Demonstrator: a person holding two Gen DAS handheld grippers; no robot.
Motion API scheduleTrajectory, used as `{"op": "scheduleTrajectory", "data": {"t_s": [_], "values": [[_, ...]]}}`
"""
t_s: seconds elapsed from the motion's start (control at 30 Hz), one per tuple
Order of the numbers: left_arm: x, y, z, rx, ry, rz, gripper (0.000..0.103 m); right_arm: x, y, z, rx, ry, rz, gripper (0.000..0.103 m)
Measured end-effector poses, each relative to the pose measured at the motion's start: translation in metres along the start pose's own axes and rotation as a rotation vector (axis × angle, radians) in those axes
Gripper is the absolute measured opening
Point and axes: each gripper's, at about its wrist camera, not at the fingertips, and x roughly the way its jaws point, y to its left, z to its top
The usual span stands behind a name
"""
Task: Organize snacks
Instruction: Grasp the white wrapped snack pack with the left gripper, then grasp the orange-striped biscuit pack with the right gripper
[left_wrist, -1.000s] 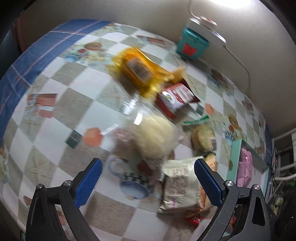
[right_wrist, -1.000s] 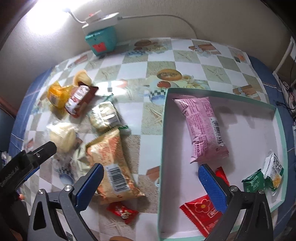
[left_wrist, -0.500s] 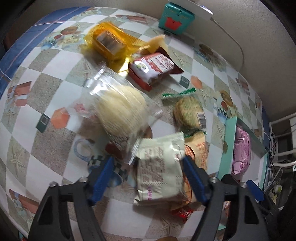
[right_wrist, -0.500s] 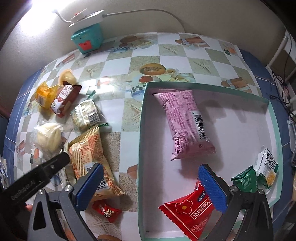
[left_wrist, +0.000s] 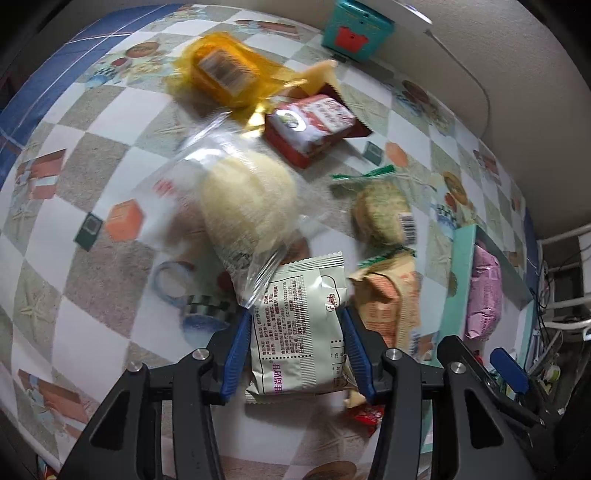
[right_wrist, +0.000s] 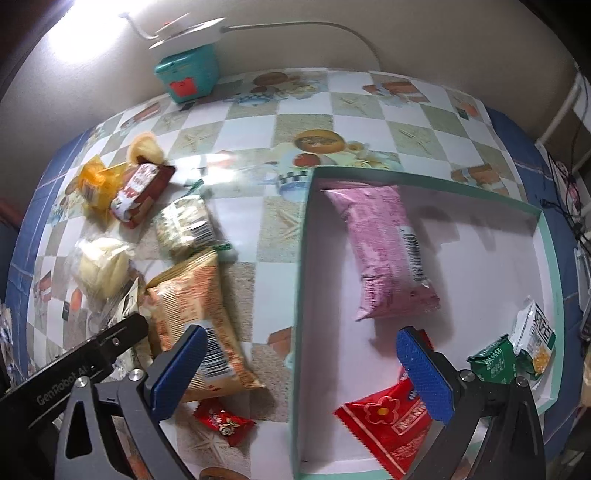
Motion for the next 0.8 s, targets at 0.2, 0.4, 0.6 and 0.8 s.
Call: {"op": "scheduleTrajectory", "data": {"t_s": [0.2, 0.4, 0.6, 0.8], "values": [[-0.005, 0.022, 0.003, -0.065, -0.009, 0.029, 0.051, -0.004, 0.026, 0.001, -0.08, -0.026, 0.001, 0.102], [-0.01, 0.042, 0.005, -0.127, -0.018, 0.017, 0.051, 0.0, 0.053, -0.005, -0.163, -0.017, 0.023, 0.084], [-0.012, 0.051, 0.003, -0.149, -0.019, 0.006, 0.051, 0.007, 0.071, -0.011, -0.202, 0.006, 0.067, 0.063], [-0.013, 0.05, 0.002, -0.153, -0.018, 0.004, 0.051, 0.018, 0.074, -0.015, -0.201, 0.02, 0.058, 0.059]]}}
